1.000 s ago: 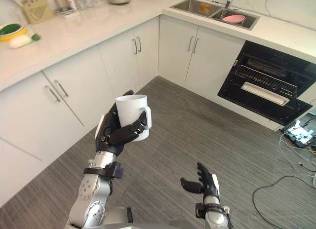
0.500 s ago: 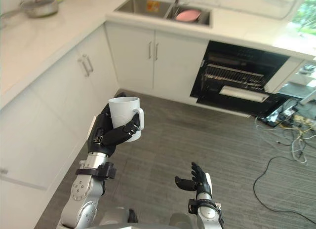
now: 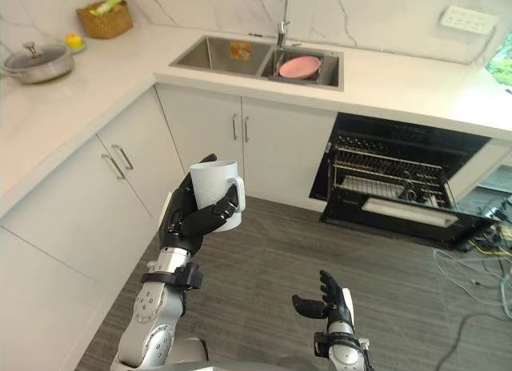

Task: Walk over to the sink, pick up the cup, carry it to the dishwasher, place the cup inside the dishwasher, then close the dishwasher door

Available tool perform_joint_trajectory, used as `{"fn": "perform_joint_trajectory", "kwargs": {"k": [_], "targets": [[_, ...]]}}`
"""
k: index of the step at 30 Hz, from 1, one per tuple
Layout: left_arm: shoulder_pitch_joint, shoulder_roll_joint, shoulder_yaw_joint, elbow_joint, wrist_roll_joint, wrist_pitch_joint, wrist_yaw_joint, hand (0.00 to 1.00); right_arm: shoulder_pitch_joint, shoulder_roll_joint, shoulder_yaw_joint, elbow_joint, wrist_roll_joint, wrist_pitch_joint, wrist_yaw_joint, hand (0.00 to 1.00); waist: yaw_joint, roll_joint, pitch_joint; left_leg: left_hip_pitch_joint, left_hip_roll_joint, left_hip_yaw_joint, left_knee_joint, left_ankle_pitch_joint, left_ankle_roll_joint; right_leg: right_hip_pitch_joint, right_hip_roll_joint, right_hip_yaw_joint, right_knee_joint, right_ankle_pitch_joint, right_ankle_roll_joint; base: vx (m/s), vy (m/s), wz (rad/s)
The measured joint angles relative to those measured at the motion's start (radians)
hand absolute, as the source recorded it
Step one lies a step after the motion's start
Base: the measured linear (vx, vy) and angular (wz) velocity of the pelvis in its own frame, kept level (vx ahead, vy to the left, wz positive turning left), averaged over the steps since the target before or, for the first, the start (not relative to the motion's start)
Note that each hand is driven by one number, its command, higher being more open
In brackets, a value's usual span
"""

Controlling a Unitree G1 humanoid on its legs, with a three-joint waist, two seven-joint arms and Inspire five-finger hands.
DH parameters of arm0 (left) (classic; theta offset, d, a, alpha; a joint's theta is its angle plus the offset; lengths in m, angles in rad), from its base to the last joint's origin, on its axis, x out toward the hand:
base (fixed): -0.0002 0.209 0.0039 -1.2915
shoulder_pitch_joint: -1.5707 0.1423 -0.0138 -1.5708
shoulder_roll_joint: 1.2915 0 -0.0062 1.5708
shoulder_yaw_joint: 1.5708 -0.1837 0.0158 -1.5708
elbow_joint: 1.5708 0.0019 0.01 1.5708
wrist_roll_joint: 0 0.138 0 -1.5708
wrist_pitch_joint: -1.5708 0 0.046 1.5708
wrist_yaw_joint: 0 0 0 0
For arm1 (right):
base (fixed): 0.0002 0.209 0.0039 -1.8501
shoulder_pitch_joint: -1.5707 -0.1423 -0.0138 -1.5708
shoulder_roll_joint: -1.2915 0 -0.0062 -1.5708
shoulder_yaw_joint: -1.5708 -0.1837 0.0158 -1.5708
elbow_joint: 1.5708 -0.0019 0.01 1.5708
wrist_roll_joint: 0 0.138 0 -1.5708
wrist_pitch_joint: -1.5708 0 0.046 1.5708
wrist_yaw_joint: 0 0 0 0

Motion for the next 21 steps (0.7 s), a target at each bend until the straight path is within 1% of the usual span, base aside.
{"fn": "perform_joint_trajectory", "kwargs": {"k": [1,2,3,4,5,6,7,8,9,10,11,12,13,14,15,16,17,18,19,20,21], "targets": [[0.002,-0.001,0.013,0.000,0.000,0.000,0.000,0.30,-0.020,-0.010,-0.014,0.005,0.000,0.000,-0.001,0.90,0.003,-0.001,0.000,-0.004,-0.066,-0.060,-0.203,0.018,-0.015,0.016,-0.028,0.018,0.000,-0.017,0.012,0.37,0.237,-0.35],[0.002,-0.001,0.020,-0.001,0.000,0.000,0.001,0.30,-0.027,-0.017,-0.019,0.004,0.001,0.000,-0.001,0.90,0.005,0.000,0.000,-0.003,-0.096,-0.097,-0.299,0.039,-0.016,0.022,-0.039,0.029,0.000,-0.027,0.017,0.36,0.272,-0.48],[0.003,0.000,0.030,-0.006,0.001,-0.001,0.004,0.30,-0.040,-0.024,-0.021,0.005,0.008,0.000,-0.002,0.90,0.012,-0.007,0.001,0.005,-0.134,-0.137,-0.383,0.123,-0.012,0.030,-0.060,0.054,0.001,-0.046,0.036,0.38,0.307,-0.68],[0.006,0.010,0.036,-0.007,0.001,-0.003,0.008,0.30,-0.046,-0.027,-0.021,-0.001,0.018,0.000,-0.002,0.90,0.018,-0.018,-0.008,0.038,-0.178,-0.150,-0.410,0.241,0.040,0.040,-0.091,0.095,0.001,-0.062,0.057,0.50,0.401,-0.67],[0.003,0.022,0.038,-0.007,0.001,-0.004,0.017,0.30,-0.052,-0.023,-0.020,-0.007,0.020,0.000,-0.005,0.90,0.009,-0.026,-0.015,0.032,-0.192,-0.134,-0.378,0.237,0.084,0.045,-0.110,0.117,0.003,-0.066,0.064,0.44,0.337,-0.47],[-0.004,0.032,0.033,-0.008,0.001,-0.004,0.024,0.30,-0.054,-0.020,-0.020,-0.037,0.022,0.002,-0.006,0.90,-0.007,-0.038,-0.017,0.019,-0.202,-0.119,-0.329,0.189,0.113,0.043,-0.125,0.151,0.015,-0.064,0.068,0.45,0.335,-0.22],[-0.005,0.035,0.029,-0.008,0.001,-0.003,0.026,0.30,-0.054,-0.017,-0.019,-0.060,0.022,0.004,-0.006,0.90,-0.010,-0.041,-0.016,0.019,-0.202,-0.108,-0.307,0.164,0.121,0.037,-0.129,0.169,0.036,-0.061,0.072,0.42,0.308,-0.42],[-0.001,0.045,0.020,-0.008,0.002,-0.001,0.029,0.30,-0.051,-0.004,-0.020,-0.121,0.022,0.005,-0.007,0.90,-0.009,-0.052,-0.012,0.049,-0.199,-0.071,-0.295,0.122,0.135,0.006,-0.137,0.208,0.129,-0.056,0.082,0.48,0.360,-0.73],[0.000,0.063,0.005,-0.008,0.002,0.004,0.034,0.30,-0.052,0.016,-0.020,-0.189,0.022,0.005,-0.013,0.90,-0.014,-0.059,-0.012,0.098,-0.199,-0.034,-0.312,0.097,0.150,-0.058,-0.142,0.223,0.290,-0.029,0.128,0.37,0.282,-0.95],[-0.001,0.081,-0.010,-0.010,0.002,0.004,0.034,0.30,-0.053,0.035,-0.018,-0.245,0.021,0.004,-0.017,0.90,-0.014,-0.066,-0.008,0.156,-0.200,-0.002,-0.342,0.082,0.165,-0.122,-0.160,0.220,0.445,0.013,0.166,0.33,0.251,-0.97],[-0.002,0.090,-0.026,-0.010,0.008,0.005,0.035,0.30,-0.056,0.054,-0.011,-0.300,0.019,-0.007,-0.019,0.90,-0.023,-0.066,-0.008,0.232,-0.199,0.031,-0.377,0.062,0.182,-0.187,-0.172,0.199,0.600,0.012,0.152,0.24,0.188,-0.74],[-0.002,0.087,-0.033,-0.012,0.018,0.005,0.035,0.30,-0.056,0.057,-0.004,-0.319,0.019,-0.011,-0.021,0.90,-0.028,-0.065,-0.009,0.260,-0.197,0.041,-0.389,0.054,0.187,-0.209,-0.172,0.184,0.639,0.007,0.143,0.33,0.236,-0.68],[-0.002,0.076,-0.050,-0.034,0.035,0.005,0.040,0.30,-0.055,0.063,0.019,-0.380,0.019,-0.012,-0.026,0.90,-0.038,-0.064,-0.008,0.325,-0.186,0.062,-0.418,0.031,0.192,-0.271,-0.163,0.131,0.705,-0.010,0.118,0.26,0.168,-0.62],[-0.004,0.075,-0.066,-0.056,0.040,-0.002,0.040,0.30,-0.055,0.077,0.032,-0.421,0.020,-0.025,-0.028,0.90,-0.040,-0.058,-0.014,0.361,-0.167,0.087,-0.435,0.011,0.186,-0.339,-0.146,0.078,0.710,-0.025,0.106,0.30,0.154,-0.68],[-0.008,0.076,-0.069,-0.062,0.040,-0.009,0.040,0.30,-0.057,0.086,0.035,-0.436,0.022,-0.035,-0.028,0.90,-0.040,-0.061,-0.019,0.379,-0.161,0.099,-0.445,0.003,0.182,-0.373,-0.141,0.048,0.695,-0.031,0.100,0.25,0.062,-0.62],[-0.019,0.078,-0.074,-0.070,0.040,-0.016,0.039,0.30,-0.057,0.097,0.045,-0.460,0.027,-0.053,-0.030,0.90,-0.045,-0.069,-0.024,0.409,-0.155,0.117,-0.466,-0.009,0.172,-0.418,-0.141,-0.031,0.632,-0.033,0.097,0.27,0.043,-0.41],[-0.026,0.079,-0.073,-0.070,0.041,-0.017,0.039,0.30,-0.059,0.097,0.051,-0.467,0.027,-0.061,-0.030,0.90,-0.049,-0.073,-0.027,0.425,-0.153,0.126,-0.478,-0.013,0.166,-0.432,-0.140,-0.070,0.579,-0.034,0.091,0.31,0.023,-0.44],[-0.034,0.080,-0.059,-0.069,0.043,-0.020,0.040,0.30,-0.068,0.095,0.059,-0.472,0.027,-0.073,-0.028,0.90,-0.058,-0.076,-0.029,0.458,-0.149,0.144,-0.502,-0.023,0.149,-0.446,-0.129,-0.145,0.436,-0.024,0.073,0.28,0.016,-0.38],[-0.034,0.081,-0.041,-0.067,0.057,-0.022,0.041,0.30,-0.076,0.093,0.068,-0.472,0.028,-0.073,-0.028,0.90,-0.065,-0.079,-0.031,0.478,-0.151,0.156,-0.518,-0.033,0.132,-0.443,-0.110,-0.179,0.314,0.011,0.051,0.51,0.014,-0.37],[-0.035,0.082,-0.021,-0.055,0.068,-0.023,0.045,0.30,-0.075,0.090,0.072,-0.477,0.027,-0.073,-0.028,0.90,-0.076,-0.089,-0.038,0.510,-0.164,0.154,-0.524,-0.053,0.102,-0.433,-0.081,-0.176,0.216,0.129,-0.004,0.48,0.008,-0.08],[-0.039,0.067,-0.015,-0.013,0.075,-0.027,0.045,0.30,-0.066,0.076,0.070,-0.477,0.028,-0.071,-0.029,0.90,-0.086,-0.059,-0.041,0.535,-0.145,0.138,-0.520,-0.070,0.081,-0.406,-0.059,-0.178,0.210,0.149,-0.032,0.60,0.022,-0.09]]}}
